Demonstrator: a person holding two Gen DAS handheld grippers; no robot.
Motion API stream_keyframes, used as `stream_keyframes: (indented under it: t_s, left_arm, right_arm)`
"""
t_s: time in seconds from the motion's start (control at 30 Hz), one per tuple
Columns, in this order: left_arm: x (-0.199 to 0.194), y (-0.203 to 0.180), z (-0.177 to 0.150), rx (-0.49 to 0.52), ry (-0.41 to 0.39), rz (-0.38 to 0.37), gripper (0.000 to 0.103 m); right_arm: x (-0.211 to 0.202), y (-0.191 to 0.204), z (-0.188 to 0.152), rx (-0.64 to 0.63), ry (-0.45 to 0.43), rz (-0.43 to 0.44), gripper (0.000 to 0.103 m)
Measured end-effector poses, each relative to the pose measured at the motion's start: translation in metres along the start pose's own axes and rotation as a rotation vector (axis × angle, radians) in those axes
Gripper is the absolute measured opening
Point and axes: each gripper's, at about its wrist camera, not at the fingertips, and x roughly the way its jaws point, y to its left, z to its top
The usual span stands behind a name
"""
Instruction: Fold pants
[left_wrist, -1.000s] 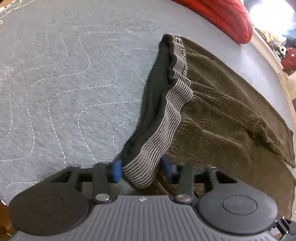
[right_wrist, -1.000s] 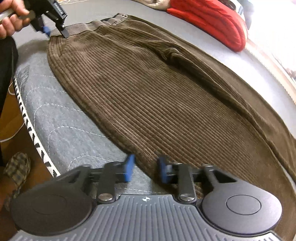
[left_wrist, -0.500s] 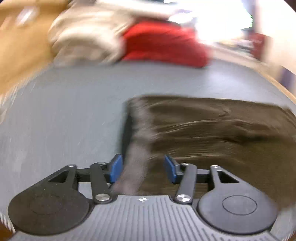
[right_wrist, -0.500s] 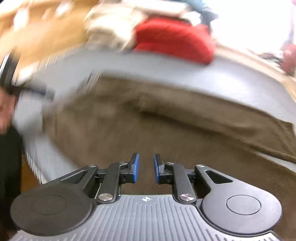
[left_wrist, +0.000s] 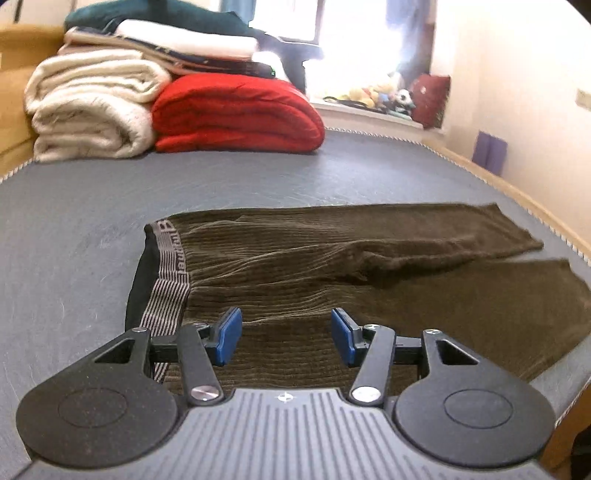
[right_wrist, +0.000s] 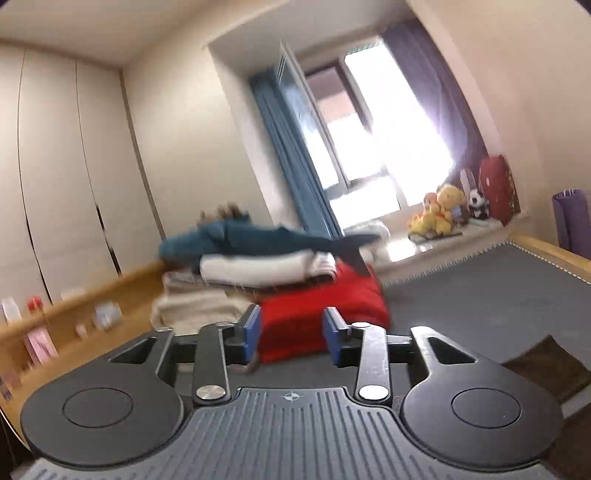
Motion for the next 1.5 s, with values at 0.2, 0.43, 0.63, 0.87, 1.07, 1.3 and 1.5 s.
stream_keyframes:
  t_s: [0.2,0.43,0.63,0.87,1.07,1.3,1.5]
  left_arm:
    - [0.018,-0.008,-0.007,0.043,0.114,-0.021,0.058]
    - [0.062,-0.020,-0.030,0.132,0.337,0.040,0.053]
    - [0.024,-0.023,-0.013,0.127,0.037,-0.020,0.045]
    - [0.051,-0.003,0.038,0.046,0.052,0.063,0.032]
    - [0.114,0.041,0.119,-0.096,0.069,0.144,0.028]
    - [0.203,0.096,0.168,-0.190,0.146,0.244,0.035]
    - [0.264,0.101,0.172,-0.019,0.315,0.243,0.076]
  right_arm:
    - [0.027,-0.015,-0.048,-0.035,0.181,-0.052,0.058]
    - [0.106,-0.084,-0.189,-0.097,0.614,-0.194,0.057]
    - [0.132,-0.130,-0.261,-0.153,0.681,-0.249,0.057]
    - [0.144,-0.162,-0.286,-0.045,0.696,-0.279,0.055]
    - [0.155,-0.169,-0.271,-0.076,0.653,-0.252,0.056]
    - [0.167,-0.182,-0.269,-0.054,0.668,-0.227,0.056]
    - [0.161,-0.202,-0.265,0.001,0.696,-0.238,0.056]
